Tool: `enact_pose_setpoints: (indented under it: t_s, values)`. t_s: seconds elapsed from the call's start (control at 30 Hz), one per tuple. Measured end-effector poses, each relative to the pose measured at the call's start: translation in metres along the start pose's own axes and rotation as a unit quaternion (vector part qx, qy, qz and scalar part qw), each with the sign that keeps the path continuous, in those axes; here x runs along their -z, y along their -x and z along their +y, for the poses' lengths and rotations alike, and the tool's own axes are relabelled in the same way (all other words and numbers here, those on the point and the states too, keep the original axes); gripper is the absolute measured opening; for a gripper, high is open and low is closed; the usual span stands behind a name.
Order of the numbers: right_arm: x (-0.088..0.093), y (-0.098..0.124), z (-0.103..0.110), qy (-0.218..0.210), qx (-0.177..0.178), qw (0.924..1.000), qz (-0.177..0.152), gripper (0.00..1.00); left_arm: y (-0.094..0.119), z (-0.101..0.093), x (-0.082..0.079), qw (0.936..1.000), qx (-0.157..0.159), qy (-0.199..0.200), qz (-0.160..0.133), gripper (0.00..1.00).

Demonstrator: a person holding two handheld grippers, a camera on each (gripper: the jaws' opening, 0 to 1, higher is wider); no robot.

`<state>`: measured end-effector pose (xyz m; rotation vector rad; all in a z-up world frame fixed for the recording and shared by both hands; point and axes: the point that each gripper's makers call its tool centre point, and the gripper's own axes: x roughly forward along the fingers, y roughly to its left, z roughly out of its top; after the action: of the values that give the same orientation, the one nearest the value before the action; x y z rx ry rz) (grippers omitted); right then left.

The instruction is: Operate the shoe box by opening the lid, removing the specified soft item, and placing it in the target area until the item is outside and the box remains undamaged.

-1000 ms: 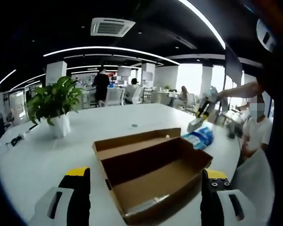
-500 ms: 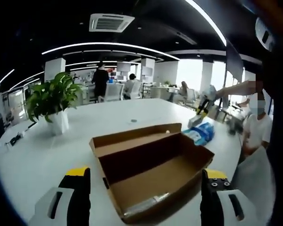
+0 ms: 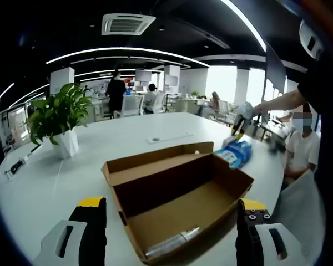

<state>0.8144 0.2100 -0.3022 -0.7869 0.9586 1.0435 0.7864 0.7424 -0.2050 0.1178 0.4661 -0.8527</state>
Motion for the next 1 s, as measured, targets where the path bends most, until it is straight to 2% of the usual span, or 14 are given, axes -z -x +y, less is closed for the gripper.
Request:
enact_pose_setpoints:
  t_s: [0.23,0.47,1.0]
  values:
    - [0.018,-0.004,0.002,0.016,-0.003,0.9992,0.035,0.16,0.001,0.0,0.003,1.0,-0.001,-0.001,0.003,0.99]
    - [0.018,-0.003,-0.002,0.015,0.001,0.9991,0.04,0.16,0.001,-0.001,0.009,1.0,0.0,-0.001,0.008,0.99]
    - [0.021,-0.003,-0.008,0.014,0.011,0.9984,0.054,0.17,0.002,-0.001,0.01,1.0,0.001,-0.003,0.009,0.99]
